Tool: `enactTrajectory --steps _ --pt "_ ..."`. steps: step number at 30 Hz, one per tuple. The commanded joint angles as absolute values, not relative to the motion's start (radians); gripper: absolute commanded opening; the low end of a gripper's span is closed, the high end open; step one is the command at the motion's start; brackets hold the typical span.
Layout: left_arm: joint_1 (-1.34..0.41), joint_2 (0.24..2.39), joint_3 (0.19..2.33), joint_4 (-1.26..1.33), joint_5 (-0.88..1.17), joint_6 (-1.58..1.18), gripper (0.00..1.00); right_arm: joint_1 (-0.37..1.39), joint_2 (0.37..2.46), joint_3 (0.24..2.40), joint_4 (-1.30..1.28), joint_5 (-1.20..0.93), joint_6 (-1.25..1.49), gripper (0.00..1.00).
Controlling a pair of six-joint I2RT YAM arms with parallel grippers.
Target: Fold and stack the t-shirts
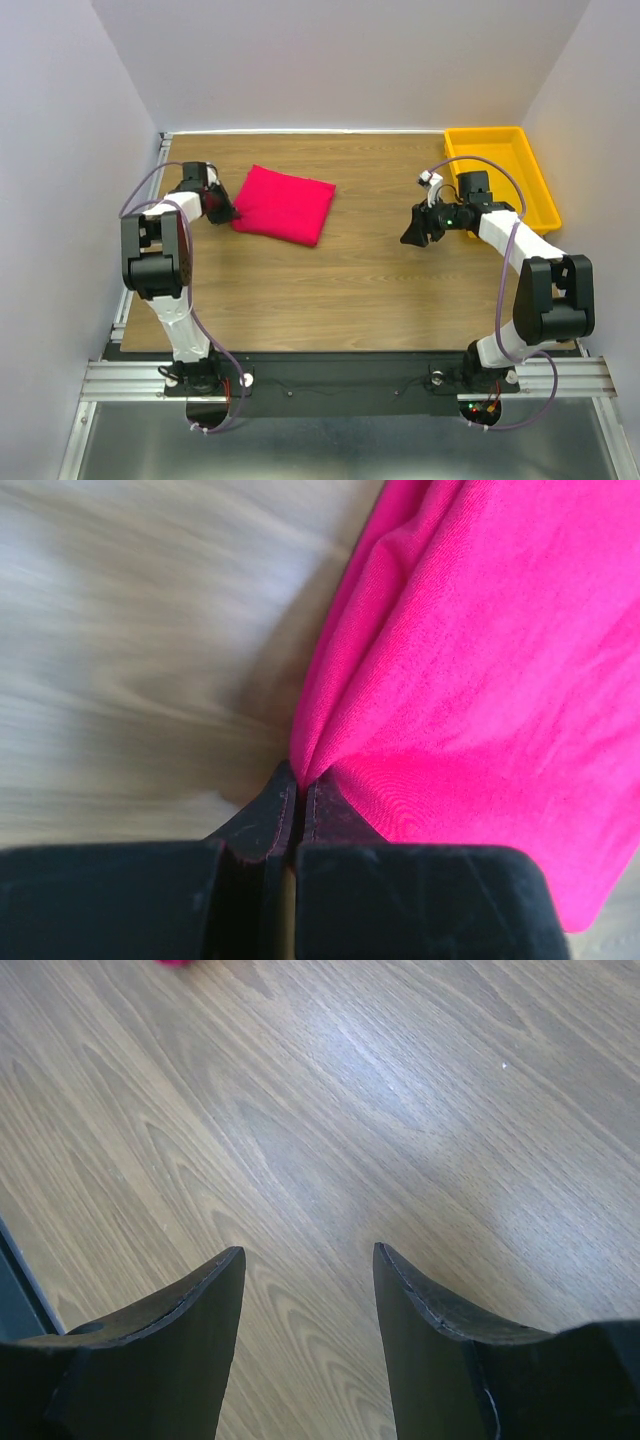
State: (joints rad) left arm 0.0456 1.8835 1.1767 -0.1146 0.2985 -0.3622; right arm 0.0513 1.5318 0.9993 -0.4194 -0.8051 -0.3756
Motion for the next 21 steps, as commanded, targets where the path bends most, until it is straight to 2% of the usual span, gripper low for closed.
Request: enactTrajectory --steps 1,10,19,21 --pt "0.141 1.917 1.261 -0.187 0.252 -0.313 0.0 0.038 1.505 1.008 -0.41 -0.831 -0.394 0.6" --pt "0.33 1.939 1.341 -0.232 0.166 -0.285 0.0 0.035 1.499 1.003 -0.41 -0.847 -0.396 0.6" --pt "0.371 2.046 1.546 -0.344 0.083 -0.203 0.0 0.035 1.499 0.996 -0.41 -0.867 -0.397 0.6" --pt "0.373 2.068 1.591 -0.368 0.068 -0.195 0.09 0.034 1.5 0.996 -0.41 -0.867 -0.396 0.6"
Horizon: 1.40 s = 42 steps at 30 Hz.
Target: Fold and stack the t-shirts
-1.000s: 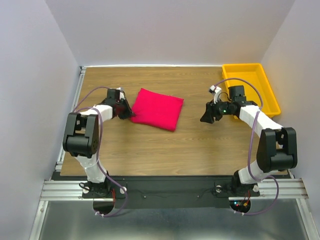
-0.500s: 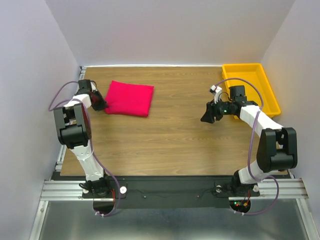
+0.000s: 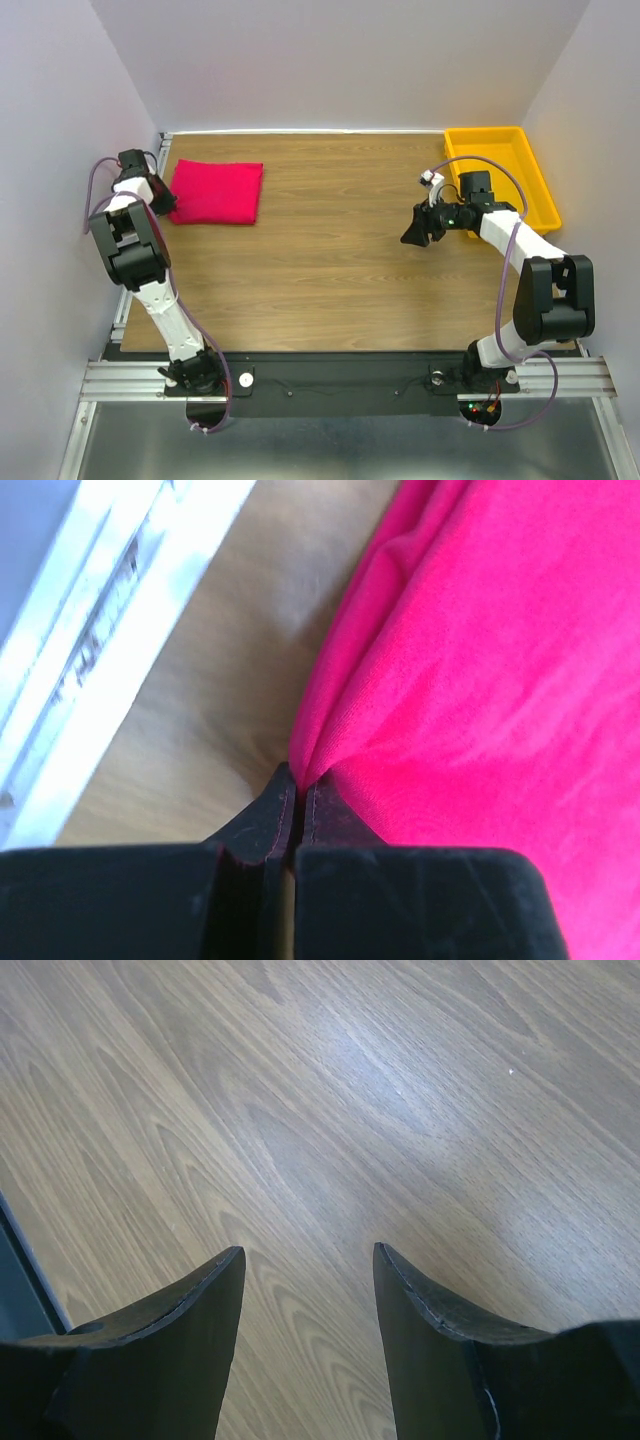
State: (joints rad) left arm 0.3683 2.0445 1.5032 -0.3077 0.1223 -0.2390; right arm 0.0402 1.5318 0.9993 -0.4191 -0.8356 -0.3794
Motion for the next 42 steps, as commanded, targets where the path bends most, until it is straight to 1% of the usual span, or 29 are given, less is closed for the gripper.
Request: enactTrajectory --steps 1,2,4,5,6,7,10,12,16,18,19,21,26,28,30,31,32,34,35,36,37,38,39,40,42 --pt "0.371 2.068 1.603 -0.376 0.058 -0.193 0.13 0.034 1.5 0.996 -0.41 -0.867 -0.396 0.6" --pt "0.373 2.066 1.62 -0.379 0.051 -0.189 0.21 0.034 1.5 0.994 -0.41 -0.865 -0.396 0.6" --pt "0.371 2.042 1.631 -0.393 0.018 -0.184 0.29 0.032 1.5 0.993 -0.41 -0.867 -0.399 0.6" --pt "0.373 2.028 1.635 -0.394 0.009 -0.186 0.36 0.034 1.502 0.992 -0.41 -0.868 -0.397 0.6" --pt "0.373 2.011 1.635 -0.394 0.008 -0.189 0.39 0.034 1.502 0.994 -0.41 -0.87 -0.399 0.6" --pt "0.371 1.973 1.631 -0.391 0.008 -0.196 0.44 0.034 1.502 0.994 -0.41 -0.873 -0.399 0.6" --pt "0.364 1.878 1.609 -0.37 -0.031 -0.203 0.51 0.034 1.503 0.992 -0.41 -0.874 -0.397 0.6" --pt "0.359 1.827 1.58 -0.351 -0.046 -0.201 0.52 0.034 1.502 0.991 -0.41 -0.871 -0.397 0.6" --pt "0.353 1.686 1.507 -0.315 -0.005 -0.202 0.53 0.034 1.494 0.992 -0.41 -0.862 -0.402 0.6" --pt "0.351 1.605 1.424 -0.267 0.091 -0.201 0.52 0.034 1.488 0.989 -0.41 -0.845 -0.41 0.6" --pt "0.353 1.579 1.392 -0.244 0.132 -0.199 0.5 0.032 1.48 0.988 -0.41 -0.839 -0.413 0.6" --pt "0.353 1.522 1.295 -0.195 0.233 -0.206 0.49 0.034 1.47 0.983 -0.41 -0.822 -0.42 0.6" --pt "0.35 1.281 1.088 -0.1 0.426 -0.219 0.49 0.032 1.413 0.976 -0.408 -0.738 -0.437 0.6" --pt "0.35 1.165 0.988 -0.048 0.504 -0.241 0.5 0.028 1.384 0.974 -0.407 -0.707 -0.442 0.6" --pt "0.334 1.086 0.913 0.007 0.564 -0.253 0.54 0.015 1.365 0.974 -0.405 -0.698 -0.44 0.6" --pt "0.318 1.013 0.894 0.029 0.565 -0.259 0.57 0.011 1.35 0.976 -0.403 -0.692 -0.434 0.6" --pt "0.277 0.979 0.867 0.044 0.566 -0.255 0.63 0.005 1.342 0.982 -0.402 -0.678 -0.43 0.6" --pt "0.191 0.893 0.838 0.08 0.532 -0.233 0.7 0.005 1.318 0.994 -0.4 -0.651 -0.414 0.61" --pt "0.19 0.872 0.838 0.084 0.52 -0.227 0.73 0.003 1.31 0.997 -0.399 -0.637 -0.407 0.61" --pt "0.142 0.856 0.827 0.089 0.484 -0.218 0.75 0.005 1.298 1.0 -0.4 -0.624 -0.397 0.61" --pt "0.123 0.833 0.824 0.086 0.46 -0.212 0.82 0.005 1.287 1.003 -0.4 -0.612 -0.393 0.61" --pt "0.1 0.824 0.825 0.078 0.43 -0.206 0.99 0.005 1.258 1.003 -0.399 -0.576 -0.39 0.62" --pt "0.068 0.815 0.836 0.048 0.349 -0.193 0.99 0.005 1.244 1.008 -0.4 -0.557 -0.377 0.64" --pt "0.055 0.792 0.844 0.034 0.319 -0.181 0.99 0.003 1.229 1.009 -0.402 -0.511 -0.374 0.69" --pt "0.038 0.756 0.851 0.026 0.258 -0.167 0.99 0.005 1.178 1.02 -0.402 -0.463 -0.368 0.75"
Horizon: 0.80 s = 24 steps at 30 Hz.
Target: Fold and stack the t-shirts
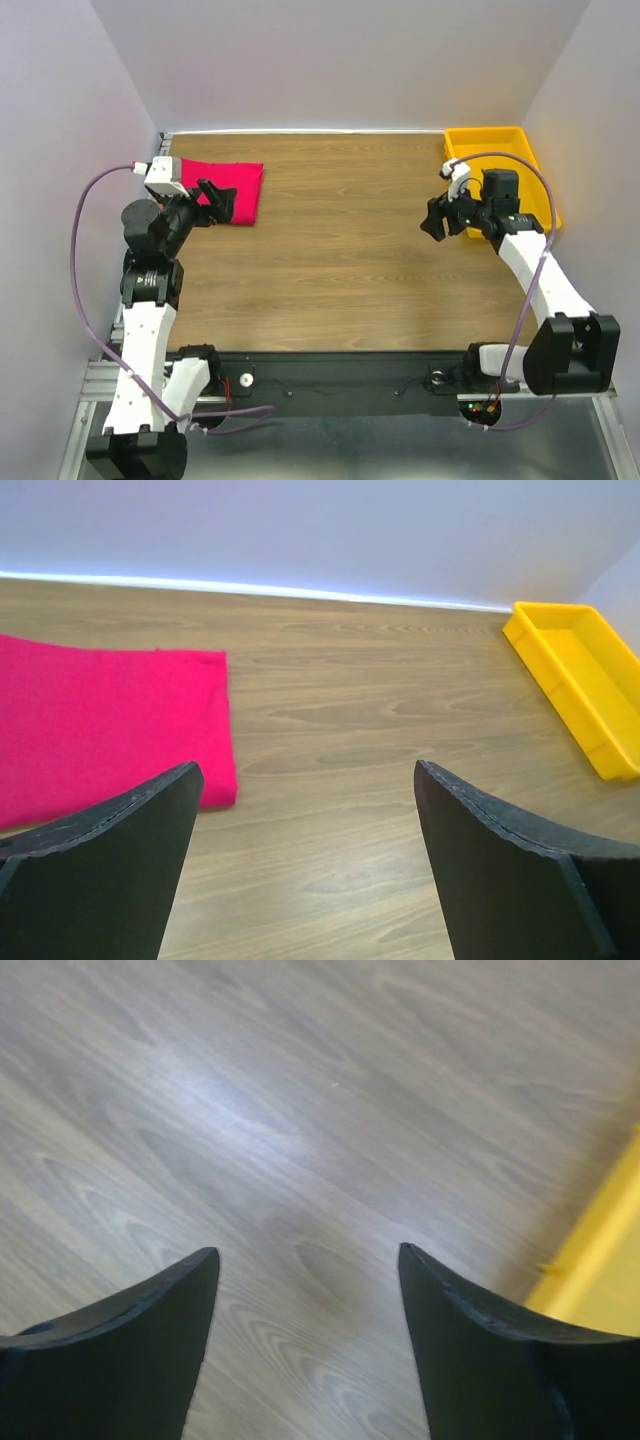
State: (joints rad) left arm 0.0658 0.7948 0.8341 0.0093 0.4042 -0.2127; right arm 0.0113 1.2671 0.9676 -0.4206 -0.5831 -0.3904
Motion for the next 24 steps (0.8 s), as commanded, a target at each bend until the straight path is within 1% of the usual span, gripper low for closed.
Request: enactTrajectory --steps 1,2,4,5,8,11,16,17,20,24 --pt "0.034 0.723 0.851 0.026 0.25 -0.163 0.99 -0.017 1.16 1.023 -0.4 -0.44 -0.354 0.79" --pt "0.035 0.707 0.853 0.025 0.244 -0.16 0.99 -0.026 1.145 1.029 -0.4 -0.404 -0.344 0.87" --pt "0.034 0.668 0.844 0.028 0.238 -0.158 0.99 -0.031 1.111 1.051 -0.396 -0.352 -0.289 0.93" --pt "0.034 0.655 0.835 0.034 0.241 -0.156 0.99 -0.034 1.103 1.054 -0.394 -0.3 -0.264 0.99" --pt "0.034 0.609 0.789 0.046 0.23 -0.199 0.99 -0.037 1.068 1.058 -0.391 -0.204 -0.169 1.0" --pt "0.034 0.578 0.747 0.051 0.264 -0.199 0.99 -0.037 1.023 1.034 -0.37 -0.105 -0.062 1.0" --pt "0.034 0.558 0.727 -0.02 0.229 -0.181 0.99 -0.037 0.971 1.003 -0.342 -0.025 0.07 1.0" --pt "0.034 0.552 0.724 -0.029 0.216 -0.181 0.99 -0.037 0.966 1.0 -0.336 0.054 0.099 1.0" --pt "0.034 0.54 0.71 -0.041 0.212 -0.178 0.99 -0.037 0.974 0.999 -0.333 0.159 0.155 1.0" --pt "0.034 0.532 0.695 -0.04 0.216 -0.189 0.99 -0.037 0.974 0.98 -0.33 0.178 0.161 1.0"
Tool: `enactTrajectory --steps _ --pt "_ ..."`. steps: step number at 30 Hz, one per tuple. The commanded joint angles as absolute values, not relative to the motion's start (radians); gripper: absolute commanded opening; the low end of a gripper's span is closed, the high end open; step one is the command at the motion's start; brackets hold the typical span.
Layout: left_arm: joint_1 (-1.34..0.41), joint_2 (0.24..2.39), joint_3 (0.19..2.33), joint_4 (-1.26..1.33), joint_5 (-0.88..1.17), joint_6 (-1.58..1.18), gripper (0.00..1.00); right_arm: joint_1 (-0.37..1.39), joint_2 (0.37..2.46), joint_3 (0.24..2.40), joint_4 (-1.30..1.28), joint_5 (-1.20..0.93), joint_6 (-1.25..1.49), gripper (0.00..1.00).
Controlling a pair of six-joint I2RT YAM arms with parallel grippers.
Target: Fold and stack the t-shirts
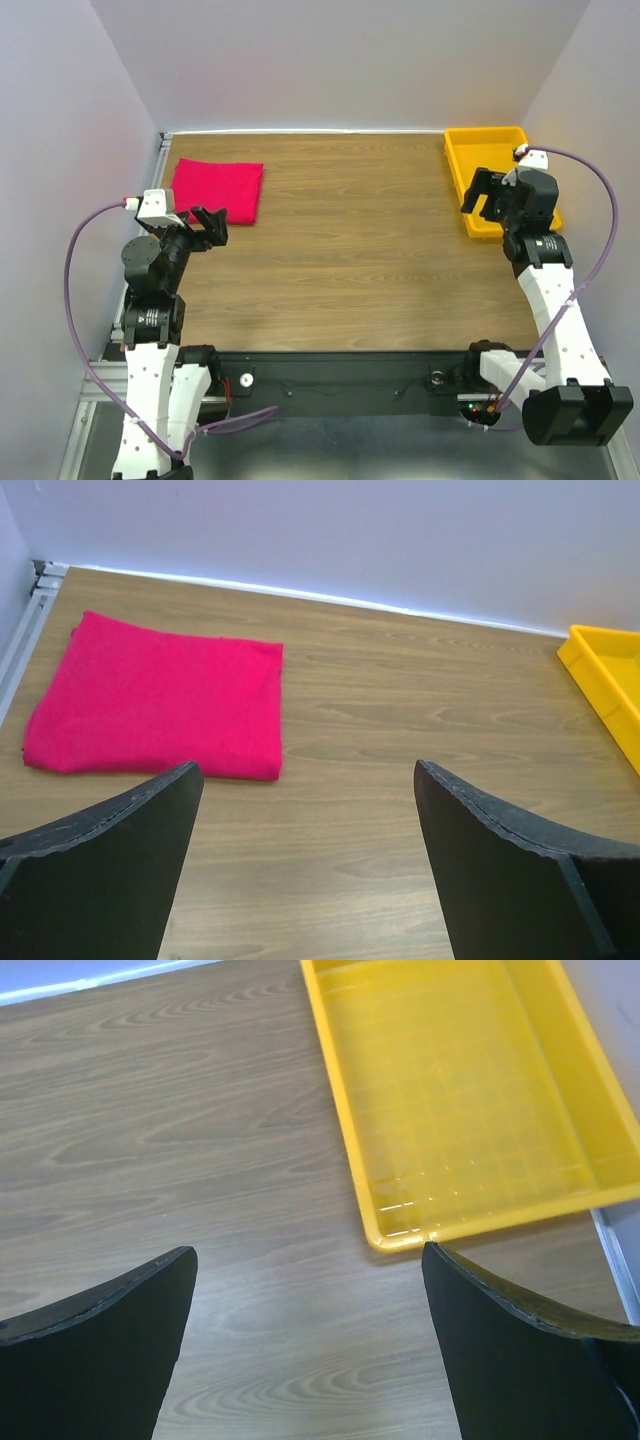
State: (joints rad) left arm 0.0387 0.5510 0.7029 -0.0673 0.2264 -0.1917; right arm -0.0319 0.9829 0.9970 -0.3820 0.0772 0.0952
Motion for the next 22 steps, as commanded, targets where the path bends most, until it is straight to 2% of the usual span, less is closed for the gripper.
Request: enactTrajectory --steps 1,22 --pt "0.034 0.534 0.695 -0.038 0.215 -0.19 0.99 -0.037 0.974 0.967 -0.324 0.167 0.155 1.0" --pt "0.034 0.541 0.686 -0.041 0.183 -0.198 0.99 -0.037 0.971 0.93 -0.276 0.172 0.06 1.0"
